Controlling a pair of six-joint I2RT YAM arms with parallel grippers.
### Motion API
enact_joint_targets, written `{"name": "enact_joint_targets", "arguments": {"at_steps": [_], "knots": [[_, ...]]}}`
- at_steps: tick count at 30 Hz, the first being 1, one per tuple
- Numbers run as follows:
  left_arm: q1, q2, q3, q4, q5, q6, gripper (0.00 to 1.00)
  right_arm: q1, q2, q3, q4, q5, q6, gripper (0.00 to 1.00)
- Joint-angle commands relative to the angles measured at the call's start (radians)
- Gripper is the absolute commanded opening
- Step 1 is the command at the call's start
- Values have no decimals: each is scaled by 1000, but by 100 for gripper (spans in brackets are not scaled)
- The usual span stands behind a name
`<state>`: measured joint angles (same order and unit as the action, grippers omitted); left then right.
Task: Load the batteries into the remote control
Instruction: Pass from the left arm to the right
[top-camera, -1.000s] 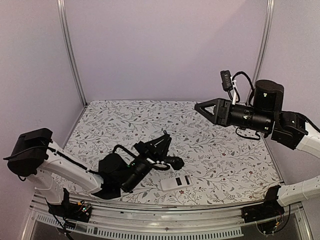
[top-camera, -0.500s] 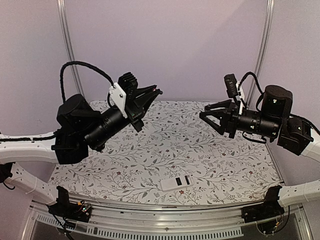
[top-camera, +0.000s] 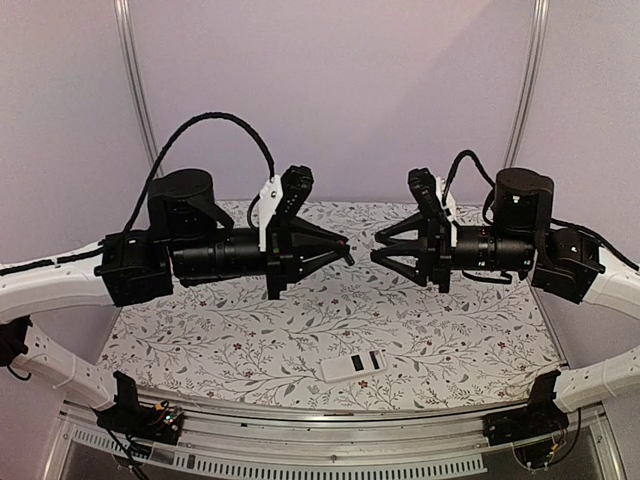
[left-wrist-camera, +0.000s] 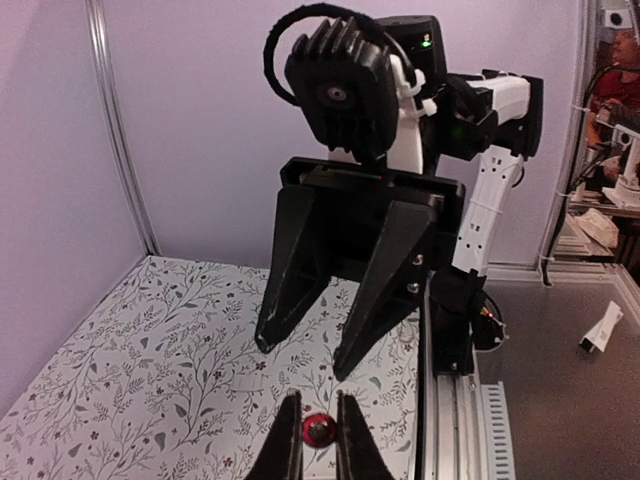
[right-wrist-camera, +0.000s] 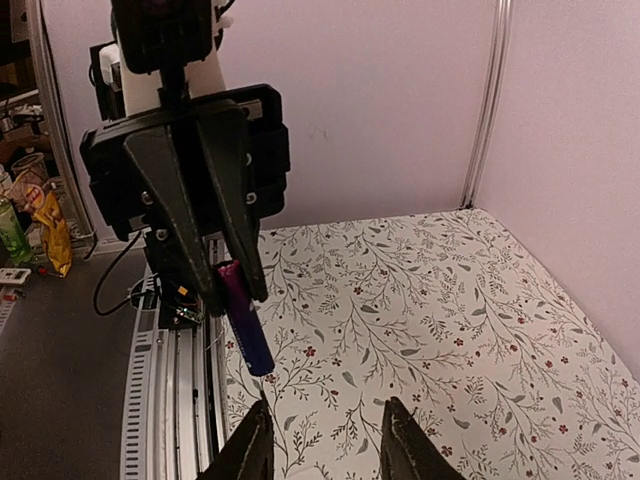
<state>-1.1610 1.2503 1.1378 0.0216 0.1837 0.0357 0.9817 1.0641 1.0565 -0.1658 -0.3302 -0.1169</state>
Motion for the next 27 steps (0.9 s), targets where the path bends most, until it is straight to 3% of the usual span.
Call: {"name": "enact_joint_targets", "arguments": {"at_steps": [1,9,14,22,27], "knots": [[23,-3,-29,45,53,-82,0,28,13,4,32,-62,-21,32],[45,0,-79,176,74,-173,0,52,2,-106,287,-96,26,34],[48,1,-87,197,69,-184,0,57,42,-94,301,-101,28,37],[49,3,-95,209,75,-189,0,58,86,-87,305,-90,32,33],[48,10,-92,212,78,-185,0,58,88,-81,304,-112,33,22]]}}
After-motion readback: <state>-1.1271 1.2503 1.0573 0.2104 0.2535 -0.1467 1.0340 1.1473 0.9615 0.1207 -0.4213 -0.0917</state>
